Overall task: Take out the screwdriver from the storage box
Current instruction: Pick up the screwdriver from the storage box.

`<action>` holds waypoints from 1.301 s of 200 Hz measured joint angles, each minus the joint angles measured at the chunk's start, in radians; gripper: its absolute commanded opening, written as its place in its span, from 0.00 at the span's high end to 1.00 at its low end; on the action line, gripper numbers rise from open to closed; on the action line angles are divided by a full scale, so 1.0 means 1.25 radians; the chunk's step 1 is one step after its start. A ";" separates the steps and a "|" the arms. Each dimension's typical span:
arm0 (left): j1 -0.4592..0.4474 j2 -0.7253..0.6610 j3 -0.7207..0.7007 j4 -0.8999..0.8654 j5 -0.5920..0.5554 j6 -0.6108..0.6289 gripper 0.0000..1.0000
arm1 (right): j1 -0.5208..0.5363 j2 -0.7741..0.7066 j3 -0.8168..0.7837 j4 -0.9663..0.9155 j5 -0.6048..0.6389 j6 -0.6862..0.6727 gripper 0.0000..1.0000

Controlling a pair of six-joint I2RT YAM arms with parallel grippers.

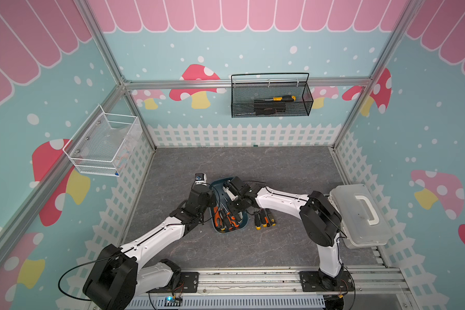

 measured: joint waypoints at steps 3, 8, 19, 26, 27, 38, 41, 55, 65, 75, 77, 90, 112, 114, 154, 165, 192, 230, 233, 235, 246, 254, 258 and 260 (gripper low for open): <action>0.000 0.000 0.000 0.000 0.000 0.000 1.00 | 0.000 0.000 0.000 0.000 -0.001 0.001 0.79; 0.000 0.000 0.000 0.000 0.000 0.000 1.00 | -0.002 0.000 0.000 0.000 -0.001 0.002 0.81; 0.000 0.000 0.000 0.000 0.000 0.000 1.00 | -0.003 0.000 0.000 0.000 -0.002 0.003 0.84; 0.000 0.000 0.000 0.000 -0.001 0.000 1.00 | -0.004 0.000 0.000 0.000 -0.003 0.004 0.87; 0.000 0.000 0.000 0.000 -0.001 0.000 1.00 | -0.004 0.000 0.000 0.000 -0.004 0.006 0.88; 0.000 0.000 0.000 -0.001 -0.003 0.000 1.00 | -0.004 0.000 0.000 0.001 -0.005 0.005 0.93; 0.000 0.000 0.000 -0.001 -0.003 0.000 1.00 | -0.004 0.000 0.000 0.001 -0.005 0.005 0.94; 0.001 0.000 0.000 -0.002 -0.005 0.000 1.00 | -0.005 -0.001 -0.005 0.009 -0.008 0.006 0.99; 0.001 0.000 0.000 -0.003 -0.006 0.000 1.00 | -0.005 -0.005 -0.016 0.024 -0.009 0.006 1.00; 0.001 0.000 0.000 -0.004 -0.006 0.000 1.00 | -0.005 -0.013 -0.030 0.040 -0.012 0.006 1.00; 0.001 0.000 0.000 -0.004 -0.006 0.000 1.00 | -0.005 -0.015 -0.033 0.043 -0.012 0.006 1.00; 0.001 0.000 0.000 -0.002 -0.006 0.000 1.00 | -0.007 -0.025 -0.050 0.062 -0.017 0.006 1.00; 0.001 0.000 0.000 0.002 -0.005 0.000 1.00 | -0.008 -0.044 -0.085 0.105 -0.027 0.005 1.00; 0.001 0.000 0.000 0.002 -0.005 0.000 1.00 | -0.008 -0.045 -0.088 0.108 -0.028 0.005 1.00; -0.001 0.000 0.000 0.005 0.004 0.000 1.00 | -0.008 -0.094 -0.154 0.165 -0.046 0.005 1.00; -0.001 0.000 0.000 0.004 0.006 0.000 1.00 | -0.009 -0.110 -0.164 0.172 -0.048 0.006 1.00; -0.001 0.000 0.000 0.001 0.005 0.000 1.00 | -0.013 -0.150 -0.186 0.188 -0.045 0.006 1.00; -0.001 0.000 0.000 -0.002 0.004 0.000 1.00 | -0.018 -0.187 -0.206 0.196 -0.042 0.006 1.00; -0.001 0.000 0.000 -0.002 0.004 0.000 1.00 | -0.018 -0.189 -0.208 0.197 -0.042 0.006 1.00; -0.001 0.000 0.000 -0.002 0.004 0.000 1.00 | -0.018 -0.190 -0.208 0.197 -0.042 0.006 1.00; -0.001 0.000 0.000 -0.002 0.003 0.001 1.00 | -0.018 -0.202 -0.215 0.198 -0.042 0.006 1.00; -0.001 0.000 0.000 -0.002 0.003 0.001 1.00 | -0.018 -0.213 -0.220 0.197 -0.043 0.006 1.00; -0.001 0.000 0.000 -0.002 0.003 0.001 1.00 | -0.018 -0.220 -0.222 0.197 -0.043 0.006 1.00; -0.001 0.000 0.000 -0.002 0.003 0.001 1.00 | -0.018 -0.223 -0.224 0.197 -0.043 0.006 1.00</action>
